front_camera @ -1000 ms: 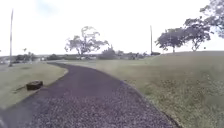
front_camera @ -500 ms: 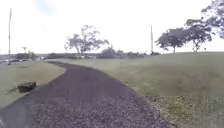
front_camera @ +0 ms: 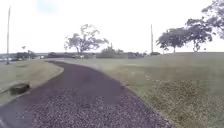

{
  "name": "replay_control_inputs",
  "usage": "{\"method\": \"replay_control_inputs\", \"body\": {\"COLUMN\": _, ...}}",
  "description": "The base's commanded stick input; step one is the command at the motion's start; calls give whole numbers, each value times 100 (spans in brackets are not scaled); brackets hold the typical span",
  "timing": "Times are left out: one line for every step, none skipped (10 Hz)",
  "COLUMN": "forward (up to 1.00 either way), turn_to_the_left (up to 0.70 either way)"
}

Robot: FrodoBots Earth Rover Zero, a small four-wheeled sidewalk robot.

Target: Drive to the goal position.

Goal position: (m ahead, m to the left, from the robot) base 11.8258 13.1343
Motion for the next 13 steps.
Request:
{"method": "replay_control_inputs", "body": {"forward": 50, "turn_to_the_left": 0}}
{"method": "replay_control_inputs", "body": {"forward": 50, "turn_to_the_left": 0}}
{"method": "replay_control_inputs", "body": {"forward": 50, "turn_to_the_left": 0}}
{"method": "replay_control_inputs", "body": {"forward": 50, "turn_to_the_left": 0}}
{"method": "replay_control_inputs", "body": {"forward": 50, "turn_to_the_left": 0}}
{"method": "replay_control_inputs", "body": {"forward": 50, "turn_to_the_left": 0}}
{"method": "replay_control_inputs", "body": {"forward": 50, "turn_to_the_left": 0}}
{"method": "replay_control_inputs", "body": {"forward": 50, "turn_to_the_left": 0}}
{"method": "replay_control_inputs", "body": {"forward": 50, "turn_to_the_left": 0}}
{"method": "replay_control_inputs", "body": {"forward": 50, "turn_to_the_left": 0}}
{"method": "replay_control_inputs", "body": {"forward": 50, "turn_to_the_left": 0}}
{"method": "replay_control_inputs", "body": {"forward": 50, "turn_to_the_left": 0}}
{"method": "replay_control_inputs", "body": {"forward": 50, "turn_to_the_left": 0}}
